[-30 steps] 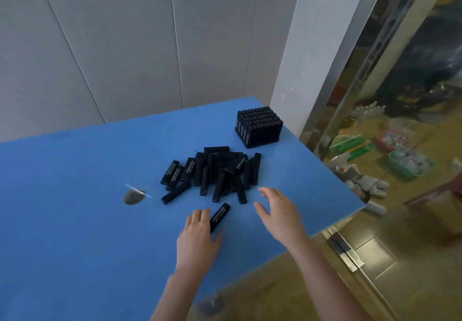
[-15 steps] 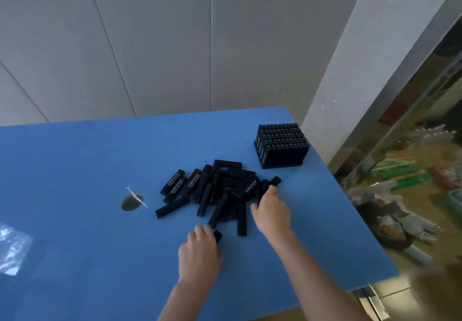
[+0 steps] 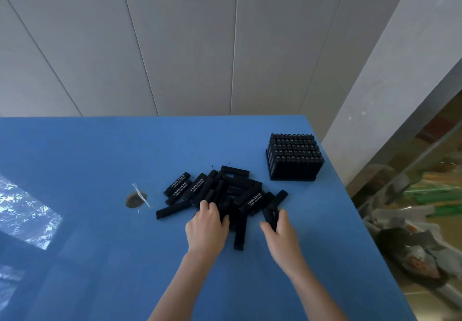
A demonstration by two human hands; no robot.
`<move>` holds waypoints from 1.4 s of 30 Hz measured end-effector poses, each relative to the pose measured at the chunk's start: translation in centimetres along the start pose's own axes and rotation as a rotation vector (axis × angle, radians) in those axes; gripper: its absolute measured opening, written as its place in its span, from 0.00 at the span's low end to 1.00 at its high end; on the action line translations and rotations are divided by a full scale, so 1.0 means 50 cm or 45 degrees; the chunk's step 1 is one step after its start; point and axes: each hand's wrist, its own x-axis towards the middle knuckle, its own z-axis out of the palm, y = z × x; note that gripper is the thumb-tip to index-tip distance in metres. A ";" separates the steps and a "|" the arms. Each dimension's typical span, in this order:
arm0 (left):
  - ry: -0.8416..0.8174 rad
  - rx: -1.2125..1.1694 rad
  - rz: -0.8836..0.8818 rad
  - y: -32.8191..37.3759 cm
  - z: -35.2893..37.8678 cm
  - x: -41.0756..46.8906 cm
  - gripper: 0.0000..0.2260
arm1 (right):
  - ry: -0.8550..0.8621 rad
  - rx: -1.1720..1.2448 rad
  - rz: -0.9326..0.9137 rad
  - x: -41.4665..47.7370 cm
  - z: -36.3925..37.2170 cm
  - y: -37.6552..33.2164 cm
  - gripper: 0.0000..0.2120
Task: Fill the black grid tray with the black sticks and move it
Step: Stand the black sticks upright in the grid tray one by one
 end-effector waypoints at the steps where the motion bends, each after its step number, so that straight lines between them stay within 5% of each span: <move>1: -0.020 0.018 -0.019 0.003 0.002 0.003 0.14 | -0.015 0.007 -0.023 -0.005 -0.003 -0.001 0.05; 9: 0.059 -0.146 -0.039 0.006 -0.004 -0.006 0.13 | -0.152 0.296 0.045 -0.022 -0.025 -0.004 0.07; 15: 0.049 -1.382 -0.334 -0.024 -0.046 -0.069 0.04 | -0.351 0.661 0.085 -0.027 -0.009 -0.030 0.03; 20: 0.269 -1.987 -0.607 -0.094 -0.075 -0.159 0.06 | -0.601 0.779 0.123 -0.060 0.063 -0.062 0.07; 30: 0.627 -2.182 -0.908 -0.328 -0.110 -0.352 0.11 | -1.182 0.614 0.127 -0.231 0.274 -0.167 0.07; 42: 0.760 -2.112 -0.909 -0.717 -0.201 -0.585 0.08 | -1.331 0.564 0.142 -0.531 0.630 -0.302 0.11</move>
